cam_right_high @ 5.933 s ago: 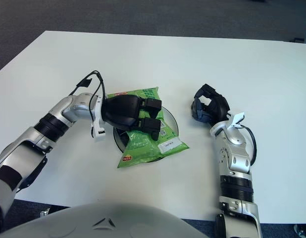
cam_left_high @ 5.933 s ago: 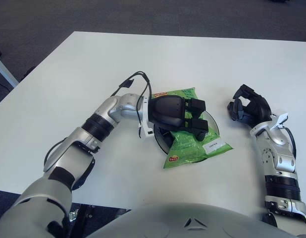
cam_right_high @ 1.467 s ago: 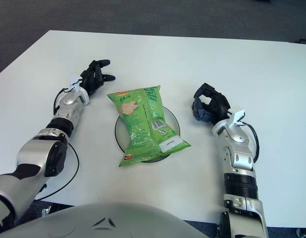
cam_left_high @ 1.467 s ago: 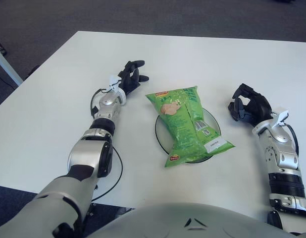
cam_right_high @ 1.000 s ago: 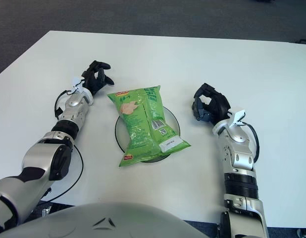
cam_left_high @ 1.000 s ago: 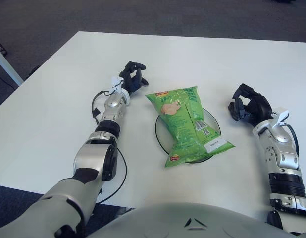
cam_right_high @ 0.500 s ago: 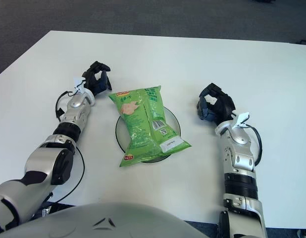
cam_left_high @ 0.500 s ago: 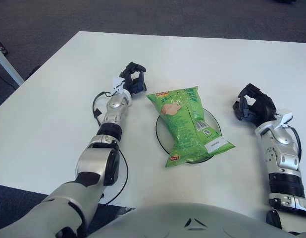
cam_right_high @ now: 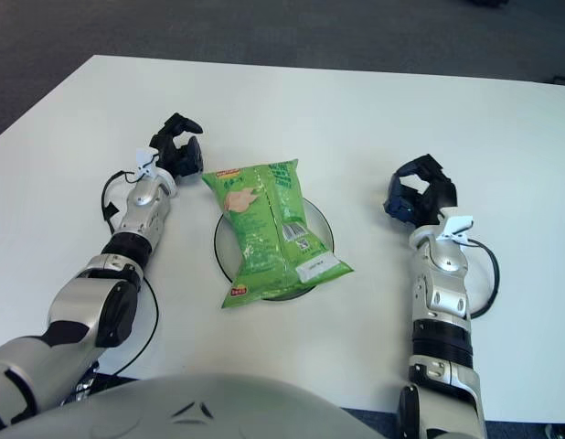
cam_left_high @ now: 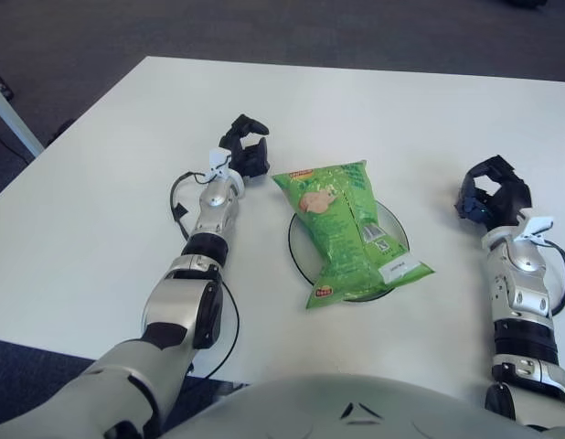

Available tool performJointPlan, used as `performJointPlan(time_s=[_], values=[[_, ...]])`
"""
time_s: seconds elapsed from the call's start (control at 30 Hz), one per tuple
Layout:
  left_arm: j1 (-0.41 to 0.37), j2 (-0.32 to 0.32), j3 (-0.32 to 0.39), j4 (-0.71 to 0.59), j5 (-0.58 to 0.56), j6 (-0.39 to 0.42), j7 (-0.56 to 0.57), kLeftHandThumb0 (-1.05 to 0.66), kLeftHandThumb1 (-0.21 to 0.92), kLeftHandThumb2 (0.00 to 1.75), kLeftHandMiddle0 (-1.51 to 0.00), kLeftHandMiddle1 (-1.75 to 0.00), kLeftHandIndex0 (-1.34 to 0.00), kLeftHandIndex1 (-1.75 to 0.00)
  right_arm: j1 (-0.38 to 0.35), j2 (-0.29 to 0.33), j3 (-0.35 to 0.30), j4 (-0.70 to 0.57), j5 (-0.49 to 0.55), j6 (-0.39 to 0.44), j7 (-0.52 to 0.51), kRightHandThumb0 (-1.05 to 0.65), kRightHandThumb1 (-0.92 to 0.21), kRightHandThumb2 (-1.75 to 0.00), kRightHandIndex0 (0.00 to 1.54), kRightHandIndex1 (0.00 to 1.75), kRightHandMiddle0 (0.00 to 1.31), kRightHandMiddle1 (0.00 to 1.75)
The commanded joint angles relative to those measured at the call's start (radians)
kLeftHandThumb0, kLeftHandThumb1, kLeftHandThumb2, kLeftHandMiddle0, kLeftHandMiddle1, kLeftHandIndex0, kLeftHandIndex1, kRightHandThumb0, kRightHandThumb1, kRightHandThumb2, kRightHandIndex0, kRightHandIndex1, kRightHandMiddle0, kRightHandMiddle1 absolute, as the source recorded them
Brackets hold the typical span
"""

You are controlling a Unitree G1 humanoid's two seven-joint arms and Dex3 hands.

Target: Put the snack into the plate.

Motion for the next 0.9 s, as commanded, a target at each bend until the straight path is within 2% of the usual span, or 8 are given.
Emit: performJointPlan(time_s=[0.0,0.2,0.3,0.5,0.77,0.87], values=[[0.079,-0.023,-0.002,0.06,0.007,-0.019,0.013,-0.48,0.31,1.32,-1.27,-1.75,-0.62,-1.75,0.051,0.108,0.004,0.131,-0.055,-0.045,-0.11,-0.47,-0.36,-1.27,1.29,1.75,0.58,1.75],[0.082,-0.027,0.0,0.075,0.009,-0.045,-0.005,-0.49,0.28,1.36,-1.28,-1.75,-0.64,-1.75,0.031,0.113,0.009,0.181,-0.11,-0.104,-0.219,-0.46,-0.38,-1.23,1.3,1.75,0.56,1.75],[0.079,-0.03,0.007,0.084,0.001,-0.056,-0.006,-0.49,0.27,1.37,-1.29,-1.75,-0.65,-1.75,0.013,0.114,0.017,0.222,-0.135,-0.167,-0.257,-0.45,-0.4,-1.21,1.3,1.75,0.55,1.75],[0.068,-0.029,0.016,0.102,0.004,-0.069,0.017,-0.5,0.25,1.39,-1.28,-1.75,-0.66,-1.75,-0.014,0.104,0.03,0.282,-0.126,-0.207,-0.239,-0.44,-0.46,-1.14,1.28,1.75,0.5,1.75],[0.053,-0.031,0.021,0.13,0.041,-0.122,0.134,-0.51,0.24,1.41,-1.29,-1.75,-0.68,-1.75,-0.045,0.101,0.041,0.298,-0.101,-0.12,-0.205,-0.43,-0.49,-1.1,1.28,1.75,0.48,1.75],[0.042,-0.034,0.035,0.147,0.051,-0.125,0.224,-0.51,0.23,1.41,-1.29,-1.75,-0.68,-1.75,-0.048,0.095,0.065,0.259,-0.095,-0.011,-0.174,-0.43,-0.48,-1.11,1.27,1.75,0.49,1.75]])
